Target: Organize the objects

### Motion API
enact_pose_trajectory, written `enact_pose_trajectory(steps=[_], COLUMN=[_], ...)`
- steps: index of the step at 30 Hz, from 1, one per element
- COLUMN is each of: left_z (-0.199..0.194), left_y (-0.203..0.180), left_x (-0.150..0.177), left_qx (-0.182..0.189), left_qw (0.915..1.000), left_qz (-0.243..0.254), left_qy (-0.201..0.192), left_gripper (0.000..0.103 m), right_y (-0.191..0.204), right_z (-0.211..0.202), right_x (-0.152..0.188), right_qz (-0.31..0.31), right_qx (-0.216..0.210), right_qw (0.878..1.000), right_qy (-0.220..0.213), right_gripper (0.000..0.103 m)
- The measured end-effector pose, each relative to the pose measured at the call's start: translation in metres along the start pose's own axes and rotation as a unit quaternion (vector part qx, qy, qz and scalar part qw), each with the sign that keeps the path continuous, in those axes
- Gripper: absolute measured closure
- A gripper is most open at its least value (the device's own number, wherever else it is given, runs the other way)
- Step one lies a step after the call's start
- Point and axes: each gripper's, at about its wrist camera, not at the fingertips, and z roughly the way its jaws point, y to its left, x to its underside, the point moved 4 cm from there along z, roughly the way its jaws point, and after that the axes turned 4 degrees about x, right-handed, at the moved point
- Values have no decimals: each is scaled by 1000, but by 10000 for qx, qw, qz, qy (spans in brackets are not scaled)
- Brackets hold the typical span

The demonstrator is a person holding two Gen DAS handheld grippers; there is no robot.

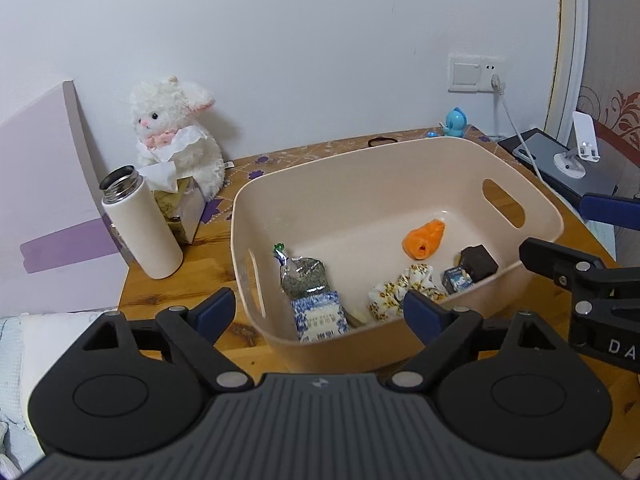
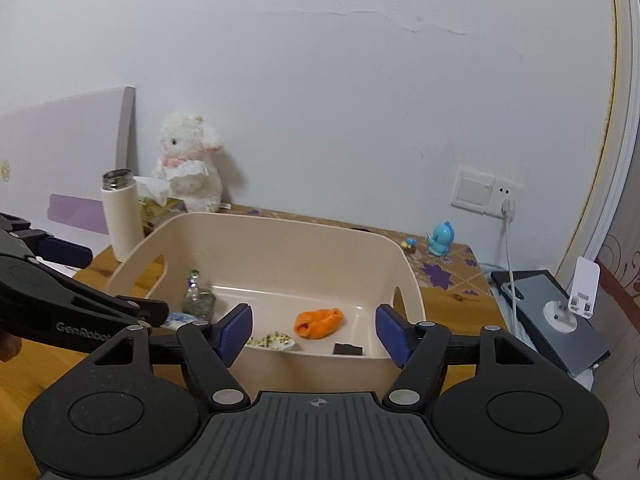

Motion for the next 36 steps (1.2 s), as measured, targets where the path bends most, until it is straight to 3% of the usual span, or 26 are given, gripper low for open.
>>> enact_pose_trajectory(steps=[19,36], left_z=[-63,-110], left_y=[-22,-32], left_x=[51,87], left_qx=[210,233], left_qw=[9995,9992], left_qz=[-149,-225], left_qy=[-186,-228], left_gripper=[11,11], right_y=[6,16], right_z=[-74,-127], right_x=[34,57], right_qz=[260,180], right_qx=[-332,-350], right_qw=[9990,9989], right_qy=[-135,-255], right_gripper=[28,26])
